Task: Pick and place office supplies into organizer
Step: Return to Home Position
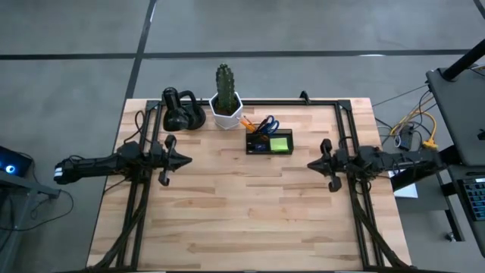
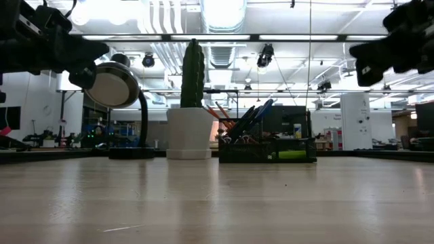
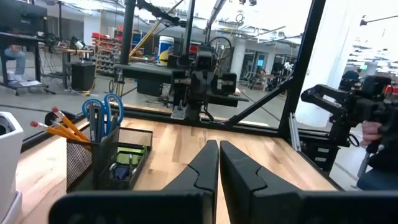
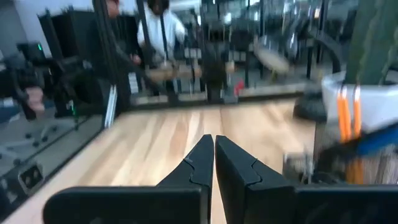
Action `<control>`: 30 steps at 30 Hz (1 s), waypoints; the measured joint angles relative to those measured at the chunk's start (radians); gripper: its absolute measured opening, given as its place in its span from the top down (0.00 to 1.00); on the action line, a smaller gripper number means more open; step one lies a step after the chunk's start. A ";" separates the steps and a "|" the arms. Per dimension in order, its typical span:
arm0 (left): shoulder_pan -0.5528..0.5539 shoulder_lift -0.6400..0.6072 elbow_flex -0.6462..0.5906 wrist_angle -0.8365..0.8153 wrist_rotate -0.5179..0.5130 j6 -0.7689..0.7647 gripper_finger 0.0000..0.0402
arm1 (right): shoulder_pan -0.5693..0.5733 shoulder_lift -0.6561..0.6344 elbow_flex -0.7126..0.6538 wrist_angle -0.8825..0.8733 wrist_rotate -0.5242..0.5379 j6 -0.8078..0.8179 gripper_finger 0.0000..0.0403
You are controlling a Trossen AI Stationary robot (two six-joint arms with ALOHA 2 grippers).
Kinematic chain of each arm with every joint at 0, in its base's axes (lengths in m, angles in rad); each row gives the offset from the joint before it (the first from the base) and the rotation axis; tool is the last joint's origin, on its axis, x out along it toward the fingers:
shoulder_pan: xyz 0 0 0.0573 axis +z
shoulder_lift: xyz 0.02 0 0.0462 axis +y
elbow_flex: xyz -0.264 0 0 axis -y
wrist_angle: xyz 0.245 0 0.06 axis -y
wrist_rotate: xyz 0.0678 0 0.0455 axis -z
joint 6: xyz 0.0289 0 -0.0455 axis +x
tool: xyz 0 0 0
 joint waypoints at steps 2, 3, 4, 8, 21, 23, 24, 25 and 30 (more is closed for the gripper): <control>0.000 0.000 0.000 -0.009 -0.001 0.004 1.00 | 0.000 -0.033 0.001 0.021 0.000 -0.024 0.98; 0.000 0.000 0.000 -0.015 0.000 0.003 1.00 | 0.000 -0.052 0.001 0.015 0.001 -0.033 0.98; 0.000 -0.001 0.000 -0.022 -0.001 0.003 1.00 | 0.000 -0.072 0.001 0.001 0.002 -0.038 0.98; 0.000 0.001 0.000 -0.033 0.000 0.044 1.00 | 0.000 -0.103 0.001 -0.055 0.029 -0.025 0.98; 0.000 0.000 0.000 -0.033 0.000 0.076 1.00 | 0.000 -0.103 0.000 -0.046 0.030 0.013 0.98; 0.000 0.000 0.000 -0.033 0.000 0.076 1.00 | 0.000 -0.103 0.000 -0.047 0.034 0.030 0.98; 0.000 0.000 0.000 -0.033 0.000 0.076 1.00 | 0.000 -0.103 0.000 -0.047 0.035 0.037 0.98; 0.000 0.000 0.000 -0.033 0.000 0.076 1.00 | 0.000 -0.103 0.000 -0.047 0.037 0.036 0.98; 0.000 0.005 0.000 -0.033 0.000 0.076 1.00 | 0.000 -0.091 0.000 -0.056 0.037 0.011 0.98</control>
